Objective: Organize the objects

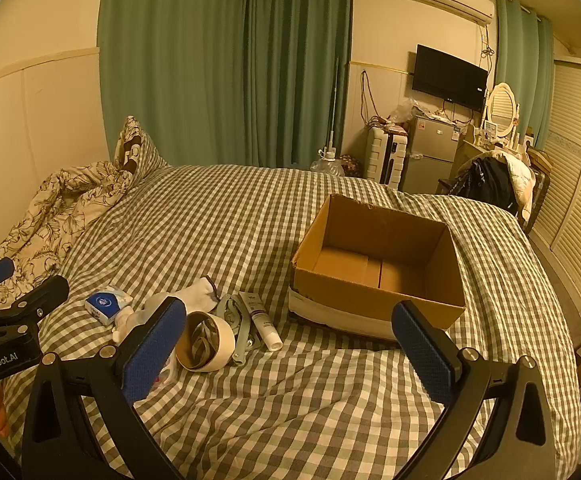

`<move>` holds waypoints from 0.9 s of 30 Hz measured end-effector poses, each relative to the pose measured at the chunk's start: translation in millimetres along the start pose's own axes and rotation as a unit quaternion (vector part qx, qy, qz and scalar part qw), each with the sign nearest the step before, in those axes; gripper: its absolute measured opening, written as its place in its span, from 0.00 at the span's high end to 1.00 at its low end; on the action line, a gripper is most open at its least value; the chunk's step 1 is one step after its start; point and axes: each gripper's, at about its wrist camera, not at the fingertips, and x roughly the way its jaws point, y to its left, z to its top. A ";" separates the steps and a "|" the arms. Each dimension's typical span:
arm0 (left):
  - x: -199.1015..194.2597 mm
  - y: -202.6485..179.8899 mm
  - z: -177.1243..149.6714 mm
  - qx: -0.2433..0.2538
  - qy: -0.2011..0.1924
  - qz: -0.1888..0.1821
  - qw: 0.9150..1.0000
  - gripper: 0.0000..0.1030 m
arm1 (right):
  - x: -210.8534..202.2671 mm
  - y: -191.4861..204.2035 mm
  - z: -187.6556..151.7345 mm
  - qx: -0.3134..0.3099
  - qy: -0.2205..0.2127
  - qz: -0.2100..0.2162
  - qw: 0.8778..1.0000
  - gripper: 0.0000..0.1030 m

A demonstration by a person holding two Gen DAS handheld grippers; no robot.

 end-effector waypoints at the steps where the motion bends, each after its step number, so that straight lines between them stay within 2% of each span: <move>1: -0.1 -0.1 0.4 0.000 -0.001 0.000 1.000 0.00 | -0.1 0.7 0.1 -0.001 0.000 0.000 1.000 0.00; 19: 6.4 -1.0 -1.1 0.003 0.009 -0.003 1.000 0.00 | 2.7 6.9 1.9 -0.008 0.007 0.004 1.000 0.00; 27: 28.6 7.2 -10.1 -0.001 0.038 0.003 0.999 0.00 | 13.5 6.8 -1.4 -0.003 0.019 0.004 1.000 0.00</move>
